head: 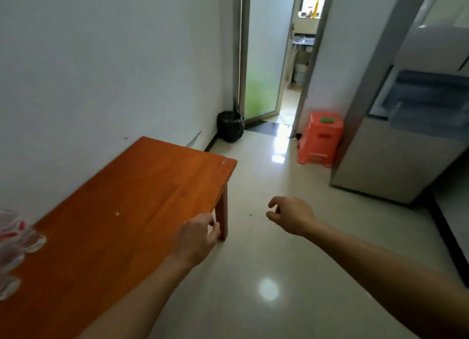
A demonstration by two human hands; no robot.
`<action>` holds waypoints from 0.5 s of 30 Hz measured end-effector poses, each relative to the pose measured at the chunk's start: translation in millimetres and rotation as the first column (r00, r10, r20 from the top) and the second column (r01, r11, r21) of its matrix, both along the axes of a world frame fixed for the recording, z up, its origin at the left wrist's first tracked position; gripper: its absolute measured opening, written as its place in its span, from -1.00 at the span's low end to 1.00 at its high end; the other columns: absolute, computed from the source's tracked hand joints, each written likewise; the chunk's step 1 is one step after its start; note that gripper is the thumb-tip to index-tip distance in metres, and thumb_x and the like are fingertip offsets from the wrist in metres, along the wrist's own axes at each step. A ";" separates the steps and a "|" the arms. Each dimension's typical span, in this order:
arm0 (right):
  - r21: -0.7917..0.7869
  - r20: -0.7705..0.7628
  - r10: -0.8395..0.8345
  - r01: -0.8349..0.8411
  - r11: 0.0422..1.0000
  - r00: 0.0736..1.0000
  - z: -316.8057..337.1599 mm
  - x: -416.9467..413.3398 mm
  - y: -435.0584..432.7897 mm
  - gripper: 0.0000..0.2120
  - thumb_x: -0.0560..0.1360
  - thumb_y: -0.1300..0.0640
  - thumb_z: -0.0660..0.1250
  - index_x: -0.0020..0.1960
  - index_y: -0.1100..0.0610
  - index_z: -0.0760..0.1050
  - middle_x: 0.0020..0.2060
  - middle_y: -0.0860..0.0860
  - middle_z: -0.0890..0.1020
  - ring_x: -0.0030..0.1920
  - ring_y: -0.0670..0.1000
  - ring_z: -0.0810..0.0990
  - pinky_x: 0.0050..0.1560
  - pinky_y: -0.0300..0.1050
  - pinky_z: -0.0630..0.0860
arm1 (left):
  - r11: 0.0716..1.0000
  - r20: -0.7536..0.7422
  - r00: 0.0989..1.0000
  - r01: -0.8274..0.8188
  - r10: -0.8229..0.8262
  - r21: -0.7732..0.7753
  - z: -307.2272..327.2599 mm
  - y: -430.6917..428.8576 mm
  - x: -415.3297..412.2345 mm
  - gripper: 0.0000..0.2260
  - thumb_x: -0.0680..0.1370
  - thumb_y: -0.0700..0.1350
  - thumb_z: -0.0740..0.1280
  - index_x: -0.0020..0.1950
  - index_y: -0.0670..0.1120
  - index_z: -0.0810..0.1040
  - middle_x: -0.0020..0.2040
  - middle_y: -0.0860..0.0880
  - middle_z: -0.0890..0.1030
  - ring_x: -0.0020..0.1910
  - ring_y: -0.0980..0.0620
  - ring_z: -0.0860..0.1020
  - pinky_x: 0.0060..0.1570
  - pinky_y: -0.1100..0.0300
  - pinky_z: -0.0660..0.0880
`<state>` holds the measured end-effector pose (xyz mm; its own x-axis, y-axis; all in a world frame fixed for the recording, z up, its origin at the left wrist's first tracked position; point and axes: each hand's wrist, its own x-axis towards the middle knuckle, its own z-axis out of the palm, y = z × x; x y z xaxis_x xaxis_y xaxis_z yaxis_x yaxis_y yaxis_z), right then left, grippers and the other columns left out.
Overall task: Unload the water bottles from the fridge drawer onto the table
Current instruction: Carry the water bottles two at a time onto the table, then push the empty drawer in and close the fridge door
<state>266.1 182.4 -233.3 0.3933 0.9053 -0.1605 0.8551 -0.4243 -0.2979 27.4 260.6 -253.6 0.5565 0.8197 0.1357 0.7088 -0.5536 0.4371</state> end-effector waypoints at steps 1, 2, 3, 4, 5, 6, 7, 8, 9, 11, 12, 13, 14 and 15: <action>0.004 -0.006 -0.035 0.035 0.999 0.999 -1.3 21.1 -4.7 -0.67 0.51 -0.15 0.29 0.21 -0.05 0.53 -0.02 -0.04 0.67 0.00 0.02 0.60 -0.04 -0.11 0.51 | 0.999 -0.006 0.999 0.039 -0.039 -0.009 0.1 1.4 22.7 -0.83 0.56 0.02 0.30 -0.21 0.03 0.49 -0.33 0.10 0.50 -0.42 0.13 0.47 -0.40 0.36 0.38; 0.012 -0.014 -0.069 0.070 0.998 0.997 -2.8 41.0 -8.2 -0.68 0.51 -0.15 0.29 0.20 -0.06 0.53 -0.04 -0.05 0.67 -0.02 0.01 0.60 -0.04 -0.10 0.52 | 0.997 -0.015 0.997 0.077 -0.077 -0.012 -0.4 5.9 44.3 -0.83 0.56 0.02 0.30 -0.21 0.03 0.50 -0.33 0.11 0.51 -0.43 0.14 0.48 -0.40 0.38 0.39; 0.022 -0.022 -0.100 0.101 0.995 0.995 -5.6 60.3 -10.6 -0.68 0.50 -0.15 0.29 0.20 -0.07 0.53 -0.06 -0.06 0.67 -0.03 0.00 0.60 -0.04 -0.09 0.53 | 0.994 -0.026 0.993 0.112 -0.113 -0.012 -0.5 12.4 65.5 -0.84 0.56 0.02 0.31 -0.20 0.03 0.51 -0.32 0.11 0.53 -0.43 0.14 0.50 -0.39 0.38 0.43; 0.026 -0.029 -0.129 0.130 0.991 0.991 -8.9 79.0 -12.6 -0.68 0.50 -0.15 0.30 0.19 -0.07 0.54 -0.06 -0.06 0.67 -0.04 0.00 0.60 -0.04 -0.08 0.54 | 0.989 -0.034 0.989 0.145 -0.146 -0.016 -1.6 20.9 86.4 -0.84 0.57 0.02 0.31 -0.19 0.03 0.52 -0.30 0.11 0.55 -0.41 0.14 0.52 -0.36 0.36 0.48; 0.027 -0.037 -0.157 0.158 0.987 0.987 -12.5 97.7 -14.3 -0.68 0.50 -0.15 0.30 0.19 -0.06 0.54 -0.06 -0.06 0.67 -0.04 0.00 0.60 -0.03 -0.07 0.55 | 0.984 -0.041 0.983 0.177 -0.178 -0.021 -3.2 30.3 107.9 -0.85 0.57 0.02 0.31 -0.17 0.02 0.52 -0.28 0.10 0.56 -0.39 0.14 0.53 -0.32 0.32 0.52; 0.025 -0.041 -0.184 0.185 0.982 0.982 -16.8 116.8 -14.9 -0.67 0.50 -0.15 0.30 0.20 -0.06 0.54 -0.04 -0.06 0.67 -0.04 -0.01 0.60 -0.02 -0.06 0.55 | 0.978 -0.048 0.977 0.207 -0.208 -0.021 -4.9 40.8 130.4 -0.85 0.57 0.02 0.30 -0.15 0.00 0.53 -0.27 0.08 0.57 -0.37 0.14 0.55 -0.29 0.28 0.56; 0.024 -0.039 -0.208 0.209 0.978 0.977 -20.5 136.0 -14.4 -0.67 0.50 -0.15 0.30 0.21 -0.06 0.54 -0.02 -0.06 0.67 -0.04 -0.01 0.60 -0.01 -0.05 0.56 | 0.972 -0.060 0.970 0.236 -0.237 -0.015 -6.9 52.1 153.4 -0.85 0.57 0.03 0.29 -0.13 -0.01 0.54 -0.26 0.07 0.57 -0.35 0.14 0.55 -0.27 0.25 0.57; 0.024 -0.032 -0.233 0.234 0.972 0.972 -22.9 155.9 -12.9 -0.67 0.51 -0.15 0.29 0.21 -0.05 0.53 0.01 -0.06 0.67 -0.05 -0.02 0.60 -0.03 -0.06 0.56 | 0.964 -0.073 0.961 0.266 -0.266 -0.004 -9.6 64.0 178.0 -0.84 0.57 0.04 0.28 -0.11 -0.01 0.54 -0.27 0.08 0.56 -0.35 0.15 0.54 -0.27 0.25 0.56; 0.030 -0.030 -0.264 0.265 0.964 0.964 -24.8 176.5 -10.4 -0.66 0.51 -0.15 0.29 0.22 -0.04 0.53 0.02 -0.05 0.66 -0.06 -0.04 0.59 -0.05 -0.09 0.55 | 0.955 -0.086 0.952 0.296 -0.294 0.005 -11.9 75.5 203.1 -0.83 0.58 0.05 0.27 -0.10 -0.01 0.53 -0.27 0.08 0.55 -0.35 0.16 0.53 -0.27 0.25 0.55; 0.044 -0.036 -0.349 0.351 0.936 0.936 -23.9 218.9 -5.3 -0.67 0.52 -0.13 0.30 0.22 -0.02 0.53 0.04 -0.05 0.66 -0.08 -0.06 0.57 -0.10 -0.12 0.52 | 0.934 -0.115 0.930 0.355 -0.350 0.027 -14.4 99.5 256.6 -0.81 0.58 0.07 0.24 -0.08 -0.01 0.53 -0.25 0.07 0.55 -0.32 0.15 0.52 -0.23 0.20 0.55; 0.042 -0.038 -0.395 0.396 0.917 0.918 -22.0 239.2 -3.4 -0.66 0.51 -0.13 0.30 0.22 -0.02 0.53 0.03 -0.05 0.65 -0.07 -0.06 0.57 -0.08 -0.10 0.54 | 0.922 -0.137 0.916 0.385 -0.376 0.038 -14.0 110.3 282.6 -0.80 0.58 0.08 0.23 -0.07 -0.01 0.54 -0.24 0.07 0.56 -0.29 0.12 0.53 -0.19 0.16 0.56; 0.040 -0.039 -0.439 0.440 0.897 0.898 -19.2 258.8 -2.5 -0.66 0.51 -0.14 0.31 0.21 -0.02 0.53 0.02 -0.06 0.65 -0.07 -0.06 0.57 -0.06 -0.08 0.56 | 0.908 -0.161 0.900 0.416 -0.404 0.049 -11.3 119.0 308.3 -0.79 0.58 0.09 0.22 -0.06 -0.01 0.54 -0.23 0.07 0.57 -0.27 0.09 0.54 -0.16 0.13 0.56; 0.038 -0.044 -0.482 0.484 0.874 0.875 -15.6 277.5 -2.3 -0.66 0.51 -0.14 0.31 0.22 -0.02 0.53 0.00 -0.07 0.65 -0.06 -0.07 0.57 -0.03 -0.06 0.57 | 0.890 -0.183 0.881 0.452 -0.435 0.061 -7.6 126.9 333.8 -0.79 0.57 0.09 0.21 -0.05 -0.01 0.54 -0.22 0.07 0.59 -0.26 0.08 0.55 -0.15 0.13 0.54; 0.038 -0.048 -0.522 0.524 0.851 0.852 -13.3 296.1 -2.8 -0.66 0.51 -0.14 0.30 0.22 -0.02 0.52 -0.02 -0.07 0.64 -0.07 -0.07 0.57 -0.03 -0.06 0.57 | 0.869 -0.206 0.859 0.491 -0.469 0.069 -3.0 133.8 359.1 -0.79 0.58 0.09 0.20 -0.04 0.00 0.53 -0.20 0.06 0.60 -0.25 0.07 0.54 -0.16 0.14 0.52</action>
